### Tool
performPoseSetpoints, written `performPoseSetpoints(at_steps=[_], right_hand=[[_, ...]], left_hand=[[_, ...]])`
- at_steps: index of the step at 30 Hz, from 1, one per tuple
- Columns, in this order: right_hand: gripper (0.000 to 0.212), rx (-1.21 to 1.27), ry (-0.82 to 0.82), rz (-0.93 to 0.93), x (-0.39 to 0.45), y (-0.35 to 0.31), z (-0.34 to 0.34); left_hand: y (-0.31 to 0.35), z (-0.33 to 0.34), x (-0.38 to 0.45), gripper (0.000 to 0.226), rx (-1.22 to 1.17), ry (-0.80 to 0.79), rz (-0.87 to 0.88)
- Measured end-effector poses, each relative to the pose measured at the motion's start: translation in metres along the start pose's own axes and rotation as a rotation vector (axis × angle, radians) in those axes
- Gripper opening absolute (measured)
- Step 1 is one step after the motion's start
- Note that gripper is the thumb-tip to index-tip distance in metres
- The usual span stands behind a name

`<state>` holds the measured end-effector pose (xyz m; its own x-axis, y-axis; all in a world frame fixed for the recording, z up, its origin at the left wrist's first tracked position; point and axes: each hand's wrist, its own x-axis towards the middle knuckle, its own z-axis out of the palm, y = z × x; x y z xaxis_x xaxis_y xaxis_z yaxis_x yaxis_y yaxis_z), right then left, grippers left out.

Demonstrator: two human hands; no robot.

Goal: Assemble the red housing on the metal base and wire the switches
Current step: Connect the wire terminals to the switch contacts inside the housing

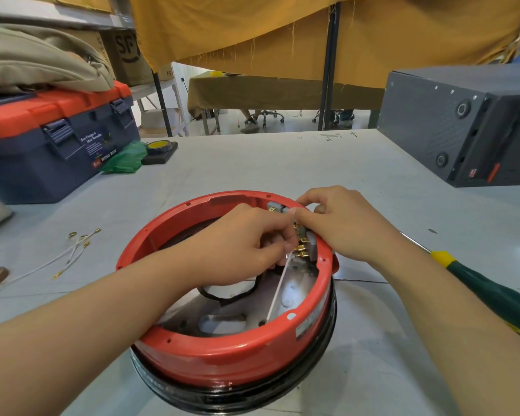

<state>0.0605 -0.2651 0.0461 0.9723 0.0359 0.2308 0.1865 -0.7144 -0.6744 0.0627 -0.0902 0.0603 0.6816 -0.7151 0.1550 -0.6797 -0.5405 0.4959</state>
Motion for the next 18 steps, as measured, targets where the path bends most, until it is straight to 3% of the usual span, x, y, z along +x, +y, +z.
performPoseSetpoints(at_steps=[18], right_hand=[[0.023, -0.008, -0.018, 0.017, -0.0002, -0.0007, -0.0001]], left_hand=[[-0.0080, -0.0004, 0.0008, 0.015, 0.096, 0.020, 0.039]])
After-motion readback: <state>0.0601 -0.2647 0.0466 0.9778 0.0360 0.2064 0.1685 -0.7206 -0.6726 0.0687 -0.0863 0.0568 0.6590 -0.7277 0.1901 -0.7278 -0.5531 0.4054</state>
